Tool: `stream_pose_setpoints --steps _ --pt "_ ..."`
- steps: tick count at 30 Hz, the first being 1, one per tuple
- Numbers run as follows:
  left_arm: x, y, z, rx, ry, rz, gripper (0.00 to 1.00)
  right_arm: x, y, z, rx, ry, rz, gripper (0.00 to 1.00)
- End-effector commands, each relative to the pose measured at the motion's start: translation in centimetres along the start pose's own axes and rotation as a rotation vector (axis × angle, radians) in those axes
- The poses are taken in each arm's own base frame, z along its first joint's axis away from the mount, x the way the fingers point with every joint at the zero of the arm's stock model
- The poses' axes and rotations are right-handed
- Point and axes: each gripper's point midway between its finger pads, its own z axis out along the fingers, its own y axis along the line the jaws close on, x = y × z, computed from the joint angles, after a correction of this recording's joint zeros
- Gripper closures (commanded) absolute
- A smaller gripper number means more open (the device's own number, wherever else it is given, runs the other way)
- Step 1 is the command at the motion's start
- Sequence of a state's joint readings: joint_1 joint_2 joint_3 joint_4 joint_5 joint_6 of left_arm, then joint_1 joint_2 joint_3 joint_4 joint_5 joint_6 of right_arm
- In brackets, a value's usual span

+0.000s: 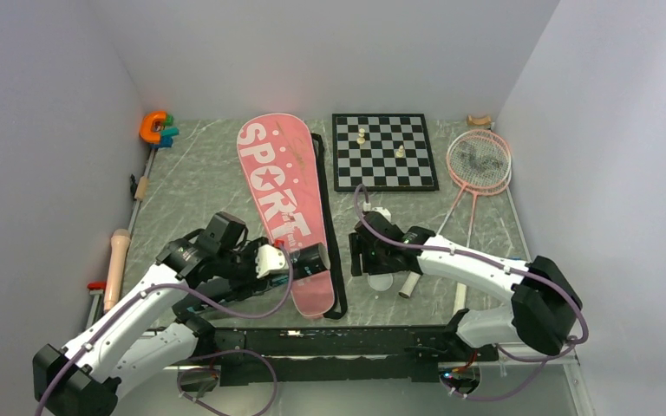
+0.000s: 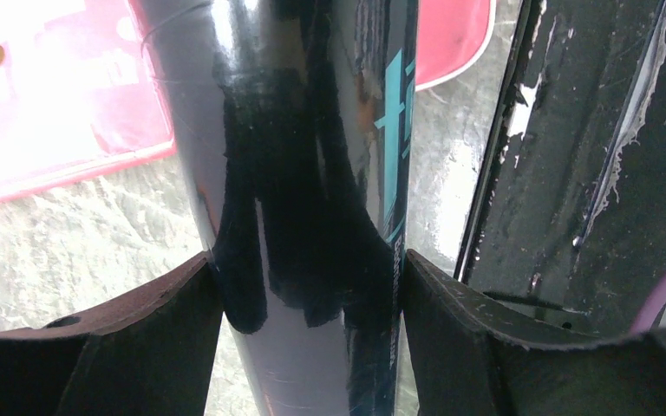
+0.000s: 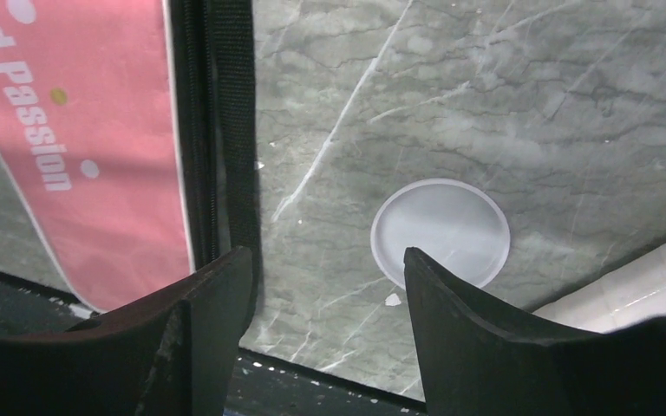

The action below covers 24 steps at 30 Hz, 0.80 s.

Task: Pack up the badminton gear

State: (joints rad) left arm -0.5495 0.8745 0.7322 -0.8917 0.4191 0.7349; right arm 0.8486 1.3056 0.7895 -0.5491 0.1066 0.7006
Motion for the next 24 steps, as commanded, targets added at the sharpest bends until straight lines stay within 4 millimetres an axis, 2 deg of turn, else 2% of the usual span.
stream_pose_setpoints --steps 1,11,18,21,24 --pt "-0.1 -0.2 -0.3 -0.014 -0.02 0.032 0.68 -0.6 -0.8 0.6 0.079 -0.043 -0.011 0.33" --pt "0.8 -0.7 0.6 -0.015 -0.028 -0.004 0.68 2.2 -1.2 3.1 0.136 0.019 -0.047 0.43" --pt "0.2 -0.4 0.4 -0.024 -0.043 0.003 0.69 3.1 -1.6 4.0 0.156 0.033 -0.048 0.52" --pt "0.2 -0.3 0.3 -0.029 -0.044 0.014 0.69 3.1 -1.5 4.1 0.147 0.025 -0.047 0.63" --pt "0.3 -0.2 0.4 -0.033 -0.042 0.027 0.69 2.7 -1.3 3.9 0.139 0.011 -0.048 0.8"
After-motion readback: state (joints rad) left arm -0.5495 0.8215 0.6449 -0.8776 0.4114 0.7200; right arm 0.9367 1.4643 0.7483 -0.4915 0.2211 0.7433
